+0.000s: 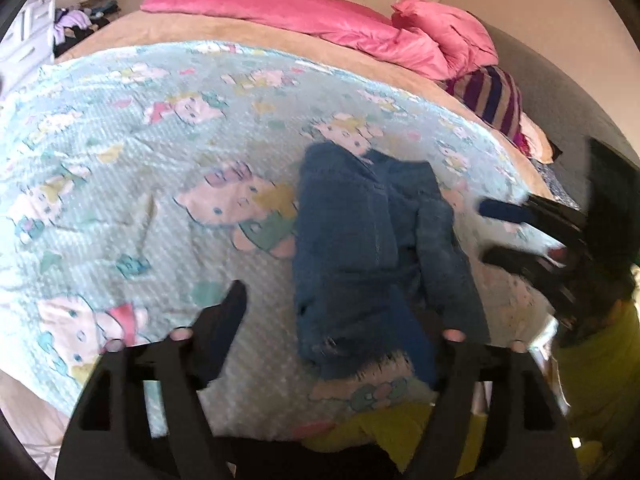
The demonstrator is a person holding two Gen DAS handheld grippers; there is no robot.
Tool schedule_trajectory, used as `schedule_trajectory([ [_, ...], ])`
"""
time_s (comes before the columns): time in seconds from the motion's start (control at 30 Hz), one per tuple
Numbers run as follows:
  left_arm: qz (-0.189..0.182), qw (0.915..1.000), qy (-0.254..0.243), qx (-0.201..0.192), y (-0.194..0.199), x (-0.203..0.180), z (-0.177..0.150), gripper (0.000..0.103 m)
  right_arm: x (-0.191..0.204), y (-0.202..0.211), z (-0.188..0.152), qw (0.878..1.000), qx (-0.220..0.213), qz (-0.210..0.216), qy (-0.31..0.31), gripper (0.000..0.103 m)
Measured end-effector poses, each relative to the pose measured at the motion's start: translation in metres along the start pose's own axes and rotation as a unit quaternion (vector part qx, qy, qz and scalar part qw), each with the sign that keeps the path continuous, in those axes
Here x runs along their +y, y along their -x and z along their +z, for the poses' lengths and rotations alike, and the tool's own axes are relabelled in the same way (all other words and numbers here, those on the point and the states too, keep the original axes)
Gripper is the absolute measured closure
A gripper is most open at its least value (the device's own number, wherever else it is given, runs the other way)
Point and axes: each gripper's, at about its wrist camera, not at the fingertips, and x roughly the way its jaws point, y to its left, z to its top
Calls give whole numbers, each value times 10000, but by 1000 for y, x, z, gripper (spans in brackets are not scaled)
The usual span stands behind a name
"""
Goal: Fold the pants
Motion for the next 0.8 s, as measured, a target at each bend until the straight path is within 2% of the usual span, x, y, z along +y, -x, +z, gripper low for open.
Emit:
schedule_trajectory([
  [0.13,162,9998,-72,-48,-1,-1,17,19,23,13,-7,9990,37,185,401,51],
  [0.2,232,9996,-153,-81,-2,-5,25,19,32,15,-11,9985,81,264,483,51],
  [0.27,284,9993,-207,-103,-2,-9,31,10,38,15,-14,9980,113,372,493,50],
  [0.5,473,9982,-380,-33,-16,-18,48,9,60,5,-15,9956,147,645,669,50],
  [0.6,385,9986,-374,18,-24,-17,53,9,69,-2,-13,9940,138,754,774,50],
  [0.7,349,9988,-334,118,-36,-14,59,12,74,-14,-10,9931,169,769,875,57],
  [0.77,319,9988,-309,201,-42,-12,61,29,78,-22,-8,9922,205,723,995,59],
  [0.8,293,9988,-308,239,-46,-12,62,31,79,-27,-8,9917,262,713,1039,59],
])
